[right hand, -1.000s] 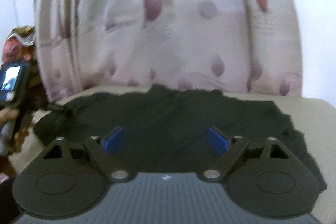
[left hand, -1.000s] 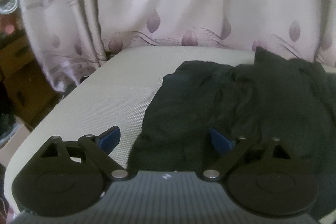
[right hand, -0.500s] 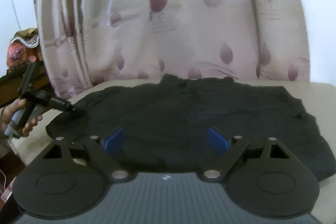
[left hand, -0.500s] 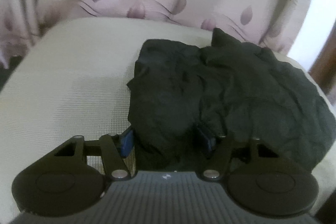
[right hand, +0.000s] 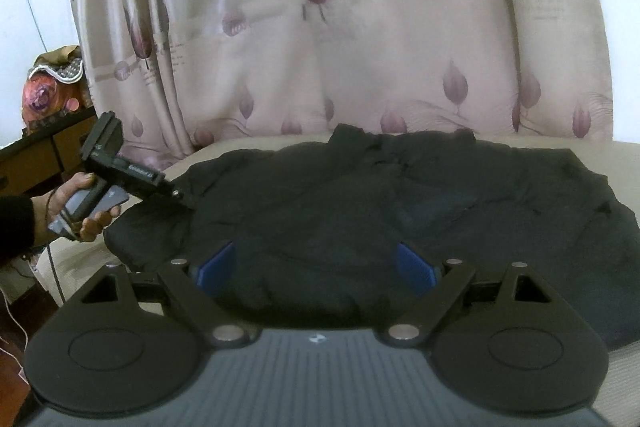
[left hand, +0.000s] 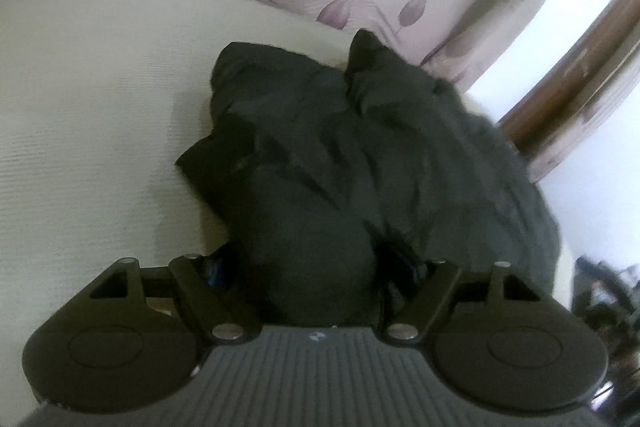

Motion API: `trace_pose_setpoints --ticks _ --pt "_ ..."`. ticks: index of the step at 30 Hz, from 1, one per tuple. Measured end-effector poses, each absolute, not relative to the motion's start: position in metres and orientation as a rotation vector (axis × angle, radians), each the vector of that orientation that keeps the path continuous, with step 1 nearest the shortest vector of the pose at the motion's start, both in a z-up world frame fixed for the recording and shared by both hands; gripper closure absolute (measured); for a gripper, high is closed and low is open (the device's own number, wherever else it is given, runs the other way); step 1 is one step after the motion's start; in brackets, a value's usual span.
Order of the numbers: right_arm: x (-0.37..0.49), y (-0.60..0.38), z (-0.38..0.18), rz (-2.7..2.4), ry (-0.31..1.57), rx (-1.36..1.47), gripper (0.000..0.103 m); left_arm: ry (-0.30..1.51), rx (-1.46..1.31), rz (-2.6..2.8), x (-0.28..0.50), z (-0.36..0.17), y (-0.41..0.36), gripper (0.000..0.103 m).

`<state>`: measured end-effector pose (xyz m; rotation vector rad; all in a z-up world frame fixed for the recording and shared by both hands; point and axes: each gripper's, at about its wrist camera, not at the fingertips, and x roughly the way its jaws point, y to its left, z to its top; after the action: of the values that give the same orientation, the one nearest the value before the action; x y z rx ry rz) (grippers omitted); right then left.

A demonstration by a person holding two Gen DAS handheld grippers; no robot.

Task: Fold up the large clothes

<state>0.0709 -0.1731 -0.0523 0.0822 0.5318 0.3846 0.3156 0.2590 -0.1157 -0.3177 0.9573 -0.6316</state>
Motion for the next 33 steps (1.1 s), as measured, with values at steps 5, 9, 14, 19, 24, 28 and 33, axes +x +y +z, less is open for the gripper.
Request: trace_pose_setpoints --ticks 5,9,14,19,24,28,33 --pt "0.073 -0.167 -0.051 0.387 0.535 0.070 0.008 0.925 -0.420 -0.641 0.313 -0.124 0.260 0.051" --pt "0.081 -0.167 -0.041 0.386 0.504 0.051 0.008 0.855 -0.474 -0.617 0.292 -0.119 0.263 0.071" --pt "0.096 -0.176 -0.029 0.366 0.457 -0.006 0.008 0.780 -0.500 -0.582 0.251 -0.108 0.263 0.081" --pt "0.110 -0.182 -0.026 0.394 0.454 -0.055 0.008 0.789 -0.607 -0.565 0.206 -0.107 0.281 0.082" --pt "0.113 -0.163 -0.030 0.547 0.419 -0.202 0.021 0.793 -0.638 -0.534 0.175 -0.100 0.292 0.083" --pt "0.132 -0.146 -0.049 0.591 0.465 -0.300 0.092 0.780 -0.658 -0.518 0.161 -0.088 0.291 0.084" --pt "0.144 -0.132 -0.080 0.644 0.530 -0.371 0.096 0.770 -0.619 -0.515 0.153 -0.071 0.279 0.084"
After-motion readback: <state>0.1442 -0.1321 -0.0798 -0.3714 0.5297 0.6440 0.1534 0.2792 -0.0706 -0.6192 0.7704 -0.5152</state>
